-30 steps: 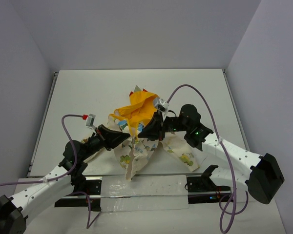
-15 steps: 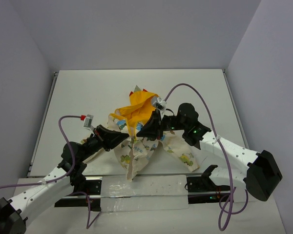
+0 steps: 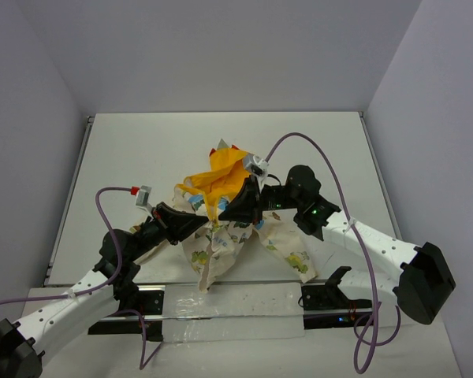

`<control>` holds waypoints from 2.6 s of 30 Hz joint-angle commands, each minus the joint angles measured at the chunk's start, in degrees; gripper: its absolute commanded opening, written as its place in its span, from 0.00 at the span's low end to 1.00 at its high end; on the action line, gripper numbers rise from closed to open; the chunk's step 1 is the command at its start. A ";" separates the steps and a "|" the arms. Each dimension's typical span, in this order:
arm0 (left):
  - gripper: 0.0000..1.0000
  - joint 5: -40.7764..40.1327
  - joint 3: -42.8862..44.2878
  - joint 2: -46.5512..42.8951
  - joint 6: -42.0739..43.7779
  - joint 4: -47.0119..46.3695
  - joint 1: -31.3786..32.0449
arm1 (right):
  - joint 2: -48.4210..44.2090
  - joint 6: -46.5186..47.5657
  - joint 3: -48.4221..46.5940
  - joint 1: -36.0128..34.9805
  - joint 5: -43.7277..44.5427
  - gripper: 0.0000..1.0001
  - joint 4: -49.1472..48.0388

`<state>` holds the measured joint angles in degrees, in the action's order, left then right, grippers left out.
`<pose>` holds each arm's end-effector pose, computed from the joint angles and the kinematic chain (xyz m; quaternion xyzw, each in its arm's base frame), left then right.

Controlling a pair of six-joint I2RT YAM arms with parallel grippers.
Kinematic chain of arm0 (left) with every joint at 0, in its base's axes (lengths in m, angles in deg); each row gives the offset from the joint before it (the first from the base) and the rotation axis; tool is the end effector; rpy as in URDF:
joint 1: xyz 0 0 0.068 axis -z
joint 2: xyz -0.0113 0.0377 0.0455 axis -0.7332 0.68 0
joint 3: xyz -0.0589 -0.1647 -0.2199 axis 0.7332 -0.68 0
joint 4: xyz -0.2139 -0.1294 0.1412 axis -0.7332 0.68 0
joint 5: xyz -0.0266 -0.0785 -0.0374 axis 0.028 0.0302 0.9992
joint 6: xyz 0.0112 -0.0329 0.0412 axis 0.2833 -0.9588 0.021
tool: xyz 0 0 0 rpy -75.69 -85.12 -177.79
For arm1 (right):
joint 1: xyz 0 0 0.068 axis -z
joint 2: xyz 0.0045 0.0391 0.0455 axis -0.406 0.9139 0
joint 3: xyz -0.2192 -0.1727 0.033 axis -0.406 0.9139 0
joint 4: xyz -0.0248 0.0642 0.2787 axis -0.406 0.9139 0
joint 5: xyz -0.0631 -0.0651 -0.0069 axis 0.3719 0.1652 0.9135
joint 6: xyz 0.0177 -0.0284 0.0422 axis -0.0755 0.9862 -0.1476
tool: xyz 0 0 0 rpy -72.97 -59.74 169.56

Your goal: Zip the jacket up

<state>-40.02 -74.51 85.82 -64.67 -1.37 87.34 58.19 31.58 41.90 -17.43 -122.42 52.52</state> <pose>0.1183 -0.1152 0.2403 0.0458 0.5888 -0.6690 0.4514 0.1868 0.2027 0.3142 -0.4359 0.5409 0.5982 0.3996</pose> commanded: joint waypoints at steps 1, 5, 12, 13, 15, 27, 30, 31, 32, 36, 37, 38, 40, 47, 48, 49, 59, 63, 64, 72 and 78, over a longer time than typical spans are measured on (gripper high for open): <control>0.00 -0.02 0.67 -0.19 0.86 -4.36 0.07 | 0.77 -0.35 -3.42 -0.62 -0.71 0.00 -4.00; 0.00 0.05 0.49 -0.47 0.61 -4.28 0.07 | 0.95 -0.27 -3.33 -0.80 -0.18 0.00 -3.99; 0.00 -1.04 0.22 -2.14 0.76 -3.35 0.08 | 0.35 0.01 -2.50 -0.80 0.85 0.00 -3.64; 0.00 -1.07 0.23 -2.35 0.78 -3.11 0.07 | 0.33 0.00 -2.39 -0.80 0.93 0.00 -3.64; 0.00 -1.23 0.31 -2.71 0.86 -2.73 0.07 | 0.25 -0.08 -2.21 -0.88 1.03 0.00 -3.56; 0.00 -0.99 0.35 -2.59 0.96 -2.31 0.10 | 0.28 -0.18 -2.92 -0.83 0.83 0.00 -3.70; 0.00 -0.99 0.23 -2.30 0.78 -2.44 0.07 | 0.33 -0.17 -3.07 -0.98 0.69 0.00 -3.47; 0.00 -0.99 0.13 -2.15 0.68 -2.69 0.12 | 0.28 -0.08 -3.07 -0.98 0.74 0.00 -3.47; 0.00 -0.97 0.04 -2.03 0.61 -2.88 0.14 | 0.25 -0.02 -3.07 -0.98 0.79 0.00 -3.46; 0.00 -0.79 -0.03 -1.90 0.48 -3.22 0.07 | 0.40 0.00 -3.35 -0.98 0.81 0.00 -3.52; 0.00 -0.70 -0.03 -1.83 0.52 -3.22 0.07 | 0.52 0.00 -3.46 -1.00 0.78 0.00 -3.55; 0.00 -0.65 -0.03 -1.72 0.52 -3.22 0.07 | 0.58 0.00 -3.57 -1.05 0.78 0.00 -3.55; 0.00 -0.50 0.04 -1.69 0.45 -3.22 0.07 | 0.73 0.00 -3.73 -1.06 0.71 0.00 -3.62; 0.00 -0.29 0.14 -1.78 0.52 -3.31 0.07 | 0.95 -0.09 -3.95 -1.15 1.04 0.00 -3.73; 0.00 -0.05 0.15 -1.72 0.57 -3.31 0.07 | 1.00 -0.09 -3.95 -1.15 1.15 0.00 -3.84; 0.00 0.12 0.15 -1.69 0.60 -3.31 0.07 | 1.03 -0.12 -3.97 -1.15 1.24 0.00 -3.98; 0.00 1.33 0.06 -1.60 0.58 -3.31 0.10 | 1.59 -0.53 -4.83 -1.21 1.66 0.00 -4.93; 0.00 1.97 0.04 -1.60 0.52 -3.50 0.14 | 1.84 -0.53 -5.09 -1.15 1.85 0.00 -4.98; 0.00 2.21 -0.03 -1.60 0.52 -3.57 0.07 | 1.91 -0.55 -5.09 -1.15 1.95 0.00 -5.05; 0.00 4.71 -0.80 -1.42 -0.30 -4.69 0.07 | 2.22 -0.44 -5.82 -1.15 2.79 0.00 -5.22; 0.00 5.48 -1.66 -1.54 -1.00 -5.00 0.07 | 2.40 -0.28 -6.74 -1.07 3.71 0.00 -5.26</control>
<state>-38.80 -75.73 84.26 -64.94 -3.00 87.19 60.61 30.97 39.65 -18.09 -121.29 52.15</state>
